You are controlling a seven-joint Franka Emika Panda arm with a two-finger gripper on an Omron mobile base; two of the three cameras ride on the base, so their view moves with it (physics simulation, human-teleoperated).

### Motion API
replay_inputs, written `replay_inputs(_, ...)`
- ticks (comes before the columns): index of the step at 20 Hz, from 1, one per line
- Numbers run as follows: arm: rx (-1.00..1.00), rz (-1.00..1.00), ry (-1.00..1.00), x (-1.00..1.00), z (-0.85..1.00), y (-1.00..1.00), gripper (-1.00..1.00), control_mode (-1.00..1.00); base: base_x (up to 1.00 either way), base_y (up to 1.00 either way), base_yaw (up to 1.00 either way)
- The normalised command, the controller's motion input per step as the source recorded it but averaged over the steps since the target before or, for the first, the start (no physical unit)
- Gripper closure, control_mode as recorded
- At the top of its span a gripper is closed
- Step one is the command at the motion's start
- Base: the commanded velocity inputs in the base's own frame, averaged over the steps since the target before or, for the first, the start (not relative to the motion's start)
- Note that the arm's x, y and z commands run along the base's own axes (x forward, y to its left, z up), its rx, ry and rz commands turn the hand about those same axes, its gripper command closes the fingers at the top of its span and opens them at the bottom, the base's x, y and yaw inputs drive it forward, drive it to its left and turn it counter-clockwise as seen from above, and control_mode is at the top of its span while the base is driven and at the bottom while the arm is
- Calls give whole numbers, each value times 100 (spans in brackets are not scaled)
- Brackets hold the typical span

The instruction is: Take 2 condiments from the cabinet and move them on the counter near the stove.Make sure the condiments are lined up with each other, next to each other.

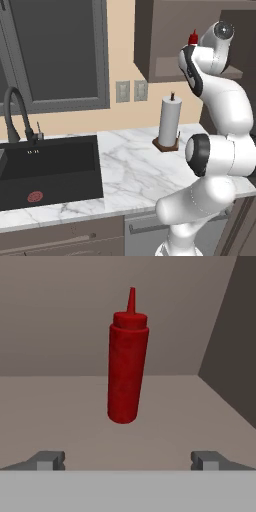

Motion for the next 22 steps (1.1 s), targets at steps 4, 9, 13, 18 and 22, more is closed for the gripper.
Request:
replay_inputs(4,0,0,-1,14,-1,0,-100,-100,0,0,0)
replay_inputs(9,0,0,0,13,-1,0,-100,-100,0,0,0)
replay_inputs(13,0,0,-4,4,-1,0,-100,-100,0,0,0)
replay_inputs(18,1,-1,-9,4,0,0,-100,-100,0,0,0)
replay_inputs(22,0,0,-5,2,0,0,-100,-100,0,0,0)
